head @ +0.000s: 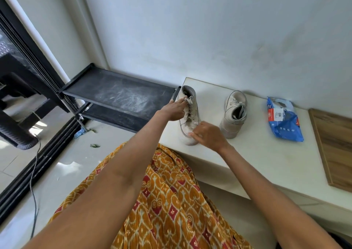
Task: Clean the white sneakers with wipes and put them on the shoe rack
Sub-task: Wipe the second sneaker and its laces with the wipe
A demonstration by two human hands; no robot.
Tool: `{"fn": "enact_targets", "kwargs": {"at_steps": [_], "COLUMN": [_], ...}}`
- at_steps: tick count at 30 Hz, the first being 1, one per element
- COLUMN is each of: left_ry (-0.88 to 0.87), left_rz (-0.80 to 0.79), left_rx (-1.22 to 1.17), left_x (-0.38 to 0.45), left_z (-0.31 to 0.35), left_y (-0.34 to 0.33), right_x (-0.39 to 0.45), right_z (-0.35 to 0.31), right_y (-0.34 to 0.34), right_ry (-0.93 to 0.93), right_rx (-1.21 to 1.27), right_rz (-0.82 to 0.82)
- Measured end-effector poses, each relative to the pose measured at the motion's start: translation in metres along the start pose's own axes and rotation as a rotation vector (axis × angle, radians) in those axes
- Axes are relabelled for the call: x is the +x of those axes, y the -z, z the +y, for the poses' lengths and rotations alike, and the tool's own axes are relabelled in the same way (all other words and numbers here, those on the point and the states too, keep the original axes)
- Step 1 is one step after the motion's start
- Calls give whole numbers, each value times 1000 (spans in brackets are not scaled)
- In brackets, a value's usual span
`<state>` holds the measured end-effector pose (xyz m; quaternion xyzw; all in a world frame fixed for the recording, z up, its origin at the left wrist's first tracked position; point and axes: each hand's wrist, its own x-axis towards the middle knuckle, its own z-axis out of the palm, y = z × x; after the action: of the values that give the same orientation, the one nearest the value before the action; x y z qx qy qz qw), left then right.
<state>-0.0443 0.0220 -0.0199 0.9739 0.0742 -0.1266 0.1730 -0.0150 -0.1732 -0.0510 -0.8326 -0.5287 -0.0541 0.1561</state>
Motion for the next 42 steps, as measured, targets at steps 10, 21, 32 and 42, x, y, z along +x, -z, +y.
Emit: {"fn": "enact_targets", "kwargs": {"at_steps": [10,21,32,42], "left_ry": [6,27,21,32], "left_rz": [11,20,21,12], "left_rx": [-12,-8,24,-2], "left_x": [2,-5,-13,-15], "left_z": [-1,5,7,6], "left_y": [-7,-2,2,0], "right_x": [-7,-10,-17,-10], "right_z": [-6,-10,-12,-20], "right_y": [-11,-8,-14,-15], "right_ry": [-61,-57,-73,-103], "right_rx": [74,-9,42,81], "right_rz": [-77,-248,-271,-245]}}
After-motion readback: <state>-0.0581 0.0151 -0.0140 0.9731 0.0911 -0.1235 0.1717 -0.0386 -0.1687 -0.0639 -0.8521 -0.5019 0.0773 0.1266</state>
